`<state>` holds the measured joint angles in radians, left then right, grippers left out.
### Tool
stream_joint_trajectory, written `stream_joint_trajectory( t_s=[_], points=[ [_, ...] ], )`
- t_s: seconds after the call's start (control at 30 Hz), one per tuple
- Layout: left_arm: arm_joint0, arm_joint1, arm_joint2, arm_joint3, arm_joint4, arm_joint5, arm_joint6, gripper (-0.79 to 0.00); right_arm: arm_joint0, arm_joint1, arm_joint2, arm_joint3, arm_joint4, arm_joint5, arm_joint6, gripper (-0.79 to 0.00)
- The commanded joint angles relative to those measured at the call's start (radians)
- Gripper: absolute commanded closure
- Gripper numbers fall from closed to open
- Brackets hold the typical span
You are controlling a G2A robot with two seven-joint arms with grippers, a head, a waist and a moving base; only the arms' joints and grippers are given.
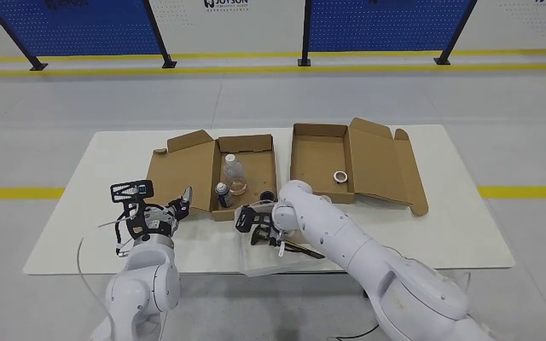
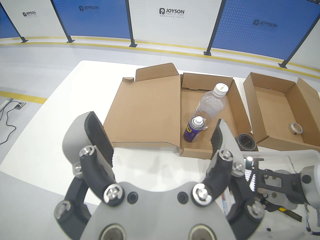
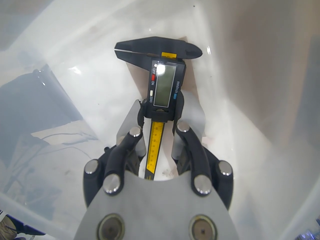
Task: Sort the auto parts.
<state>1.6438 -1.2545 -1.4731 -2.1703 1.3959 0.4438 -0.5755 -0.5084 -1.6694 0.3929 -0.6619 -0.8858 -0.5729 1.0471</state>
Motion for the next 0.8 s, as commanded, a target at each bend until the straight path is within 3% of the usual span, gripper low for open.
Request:
stream_joint_trajectory(
  t_s=[0.0, 0.33, 0.77],
  points=[
    [0.0, 0.0, 0.0, 0.0, 0.0, 0.0, 0.0, -0.785, 0.002, 0.002, 0.006, -0.011, -0.001, -0.005, -0.002, 0.0],
    [0.0, 0.0, 0.0, 0.0, 0.0, 0.0, 0.0, -0.785, -0.021, 0.054, 0.083, -0.142, 0.01, -0.001, -0.012, 0.0],
    [0.0, 0.0, 0.0, 0.0, 0.0, 0.0, 0.0, -0.785, -0.189, 0.195, 0.295, -0.539, -0.031, 0.056, 0.089, 0.0]
  ],
)
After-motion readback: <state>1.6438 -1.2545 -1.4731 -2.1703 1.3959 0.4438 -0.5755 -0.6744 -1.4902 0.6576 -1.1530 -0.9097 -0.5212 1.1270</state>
